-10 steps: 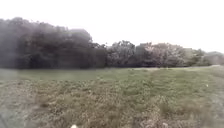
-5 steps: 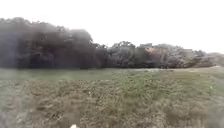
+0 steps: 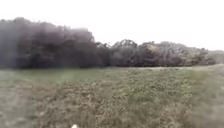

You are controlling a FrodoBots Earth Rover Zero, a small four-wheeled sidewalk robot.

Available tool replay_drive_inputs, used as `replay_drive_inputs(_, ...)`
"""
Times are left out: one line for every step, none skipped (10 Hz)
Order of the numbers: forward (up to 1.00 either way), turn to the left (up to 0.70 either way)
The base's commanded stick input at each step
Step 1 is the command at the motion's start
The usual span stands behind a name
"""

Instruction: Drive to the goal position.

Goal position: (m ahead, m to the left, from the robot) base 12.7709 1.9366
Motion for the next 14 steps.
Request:
replay_drive_inputs(0.7, 0.0)
replay_drive_inputs(0.7, 0.0)
replay_drive_inputs(0.7, 0.0)
replay_drive_inputs(0.7, 0.0)
replay_drive_inputs(0.7, 0.0)
replay_drive_inputs(0.7, 0.0)
replay_drive_inputs(0.7, 0.0)
replay_drive_inputs(0.7, 0.0)
replay_drive_inputs(0.7, 0.0)
replay_drive_inputs(0.7, 0.0)
replay_drive_inputs(0.7, 0.0)
replay_drive_inputs(0.7, 0.0)
replay_drive_inputs(0.7, 0.0)
replay_drive_inputs(0.7, 0.0)
